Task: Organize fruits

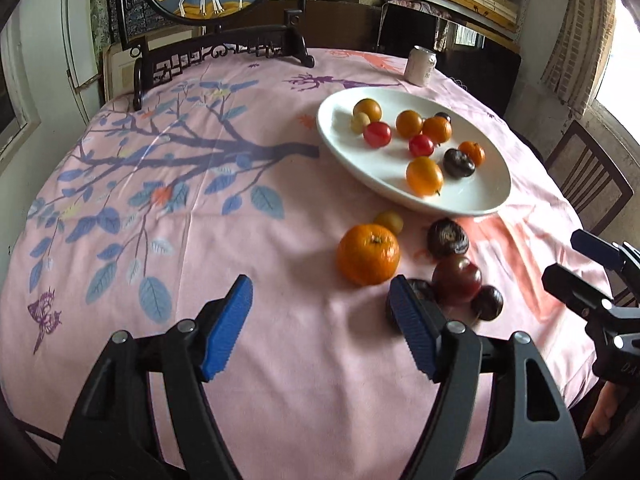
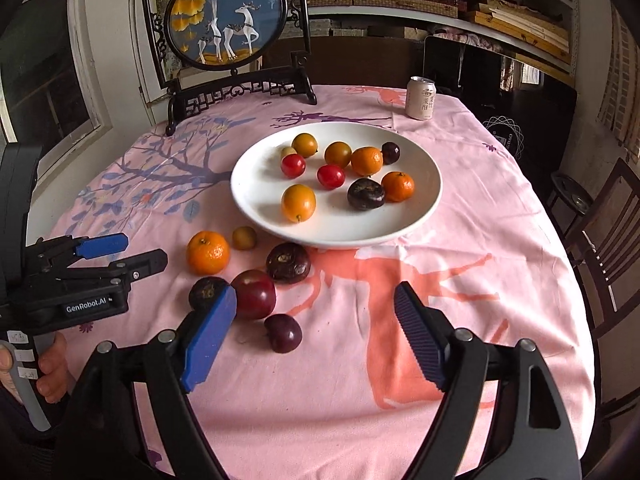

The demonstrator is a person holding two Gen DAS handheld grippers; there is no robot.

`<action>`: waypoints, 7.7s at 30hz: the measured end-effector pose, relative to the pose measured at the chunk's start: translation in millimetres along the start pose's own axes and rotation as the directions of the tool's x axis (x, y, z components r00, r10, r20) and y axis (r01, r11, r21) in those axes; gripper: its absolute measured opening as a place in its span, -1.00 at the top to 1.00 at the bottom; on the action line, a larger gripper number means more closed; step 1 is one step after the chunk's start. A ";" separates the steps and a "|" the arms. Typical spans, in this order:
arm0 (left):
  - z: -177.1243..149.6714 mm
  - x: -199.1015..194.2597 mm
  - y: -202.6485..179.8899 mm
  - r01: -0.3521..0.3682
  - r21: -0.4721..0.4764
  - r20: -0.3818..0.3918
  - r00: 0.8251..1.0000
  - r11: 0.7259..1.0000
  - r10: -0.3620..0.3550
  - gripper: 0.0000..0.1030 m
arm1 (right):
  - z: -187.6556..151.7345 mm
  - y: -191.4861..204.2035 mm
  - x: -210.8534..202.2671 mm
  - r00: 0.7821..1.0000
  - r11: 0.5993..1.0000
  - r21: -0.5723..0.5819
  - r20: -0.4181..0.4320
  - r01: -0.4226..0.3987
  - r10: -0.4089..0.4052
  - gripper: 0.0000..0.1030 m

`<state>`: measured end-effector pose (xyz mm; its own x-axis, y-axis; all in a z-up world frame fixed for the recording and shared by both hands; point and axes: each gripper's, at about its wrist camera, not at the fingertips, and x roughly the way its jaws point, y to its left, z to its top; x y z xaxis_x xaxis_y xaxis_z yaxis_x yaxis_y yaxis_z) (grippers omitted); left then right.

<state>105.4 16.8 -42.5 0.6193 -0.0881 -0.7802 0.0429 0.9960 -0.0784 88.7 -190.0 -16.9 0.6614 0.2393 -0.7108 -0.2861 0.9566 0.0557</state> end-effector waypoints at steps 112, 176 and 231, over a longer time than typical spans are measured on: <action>-13.2 -20.4 39.2 0.024 -0.086 0.030 0.999 0.996 -0.021 -0.79 | -6.0 35.9 87.2 0.977 0.987 0.027 -0.145 -0.156 0.158 0.25; 141.6 113.9 -61.2 0.054 0.030 -0.141 0.989 0.998 -0.049 0.12 | 72.5 -77.0 111.9 0.992 0.994 0.111 -0.126 0.019 -0.005 0.25; 39.3 71.6 -49.9 0.078 0.058 -0.099 0.993 0.995 -0.072 -0.70 | -14.2 -35.8 36.7 0.996 0.994 0.108 -0.081 -0.030 0.039 0.22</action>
<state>178.4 -38.6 -70.1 0.5343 -0.1610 -0.8298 0.1365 0.9852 -0.1032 113.4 -217.8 -55.0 0.5916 0.2617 -0.7626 -0.2289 0.9614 0.1524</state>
